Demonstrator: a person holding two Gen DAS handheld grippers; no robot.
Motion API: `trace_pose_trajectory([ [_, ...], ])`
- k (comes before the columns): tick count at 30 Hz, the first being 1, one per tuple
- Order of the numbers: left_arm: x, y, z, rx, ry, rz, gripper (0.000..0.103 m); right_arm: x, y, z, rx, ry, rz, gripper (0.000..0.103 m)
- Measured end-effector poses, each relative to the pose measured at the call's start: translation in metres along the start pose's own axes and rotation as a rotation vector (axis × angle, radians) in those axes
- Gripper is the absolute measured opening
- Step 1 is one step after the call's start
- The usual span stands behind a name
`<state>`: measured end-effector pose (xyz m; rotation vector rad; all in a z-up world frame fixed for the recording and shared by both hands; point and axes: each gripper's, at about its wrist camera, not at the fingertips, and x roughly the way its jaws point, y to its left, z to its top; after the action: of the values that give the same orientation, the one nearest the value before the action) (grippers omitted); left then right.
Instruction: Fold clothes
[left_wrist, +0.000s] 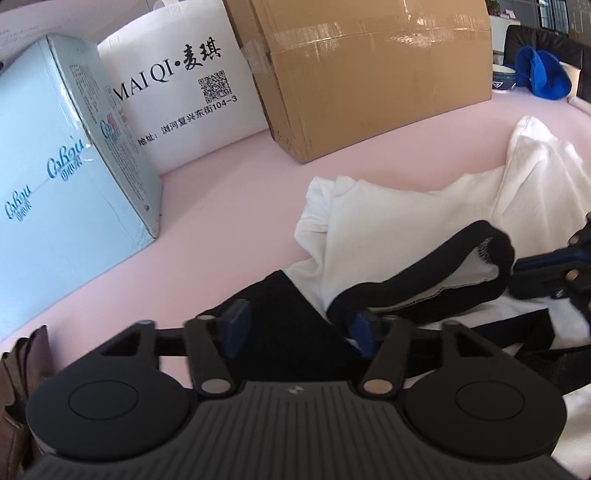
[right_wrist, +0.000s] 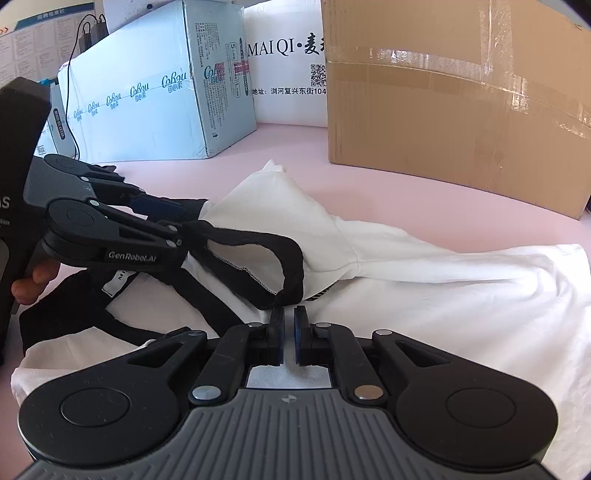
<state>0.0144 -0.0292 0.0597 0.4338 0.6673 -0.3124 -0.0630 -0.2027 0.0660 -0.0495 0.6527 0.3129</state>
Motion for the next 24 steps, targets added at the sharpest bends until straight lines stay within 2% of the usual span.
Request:
trace_pose_trajectory([
  [2, -0.008, 0.009, 0.0, -0.022, -0.019, 0.0, 0.077, -0.015, -0.01, 0.004, -0.007, -0.065, -0.022, 0.024],
  [5, -0.031, 0.029, 0.004, -0.091, -0.088, 0.012, 0.078, -0.054, -0.034, 0.006, -0.018, -0.22, -0.183, 0.038],
  [7, -0.049, 0.031, 0.01, -0.095, -0.157, 0.047, 0.079, -0.081, -0.059, 0.002, 0.038, -0.295, -0.285, 0.048],
  [8, -0.055, 0.025, 0.016, -0.075, -0.191, 0.047, 0.079, -0.091, -0.071, -0.001, 0.074, -0.319, -0.326, 0.052],
  [10, -0.064, 0.012, 0.027, -0.067, -0.243, 0.031, 0.079, -0.105, -0.093, -0.007, 0.173, -0.342, -0.386, 0.052],
  [12, -0.068, -0.003, 0.038, -0.084, -0.282, -0.003, 0.08, -0.116, -0.113, -0.017, 0.314, -0.375, -0.379, 0.052],
  [14, -0.059, -0.014, 0.047, -0.125, -0.272, -0.073, 0.081, -0.12, -0.129, -0.027, 0.457, -0.399, -0.294, 0.053],
  [15, -0.047, -0.022, 0.052, -0.135, -0.234, -0.108, 0.081, -0.118, -0.138, -0.033, 0.549, -0.387, -0.224, 0.053],
  [18, -0.005, -0.041, 0.052, -0.117, -0.092, -0.123, 0.081, -0.102, -0.154, -0.051, 0.735, -0.296, -0.033, 0.053],
  [20, 0.015, -0.044, 0.042, -0.109, -0.032, -0.11, 0.08, -0.092, -0.157, -0.06, 0.793, -0.244, 0.023, 0.053],
  [22, 0.027, -0.04, 0.035, -0.112, 0.0, -0.08, 0.08, -0.084, -0.155, -0.065, 0.792, -0.21, 0.001, 0.054],
  [24, 0.031, -0.031, 0.027, -0.14, 0.021, -0.063, 0.079, -0.086, -0.154, -0.07, 0.779, -0.198, -0.069, 0.059],
])
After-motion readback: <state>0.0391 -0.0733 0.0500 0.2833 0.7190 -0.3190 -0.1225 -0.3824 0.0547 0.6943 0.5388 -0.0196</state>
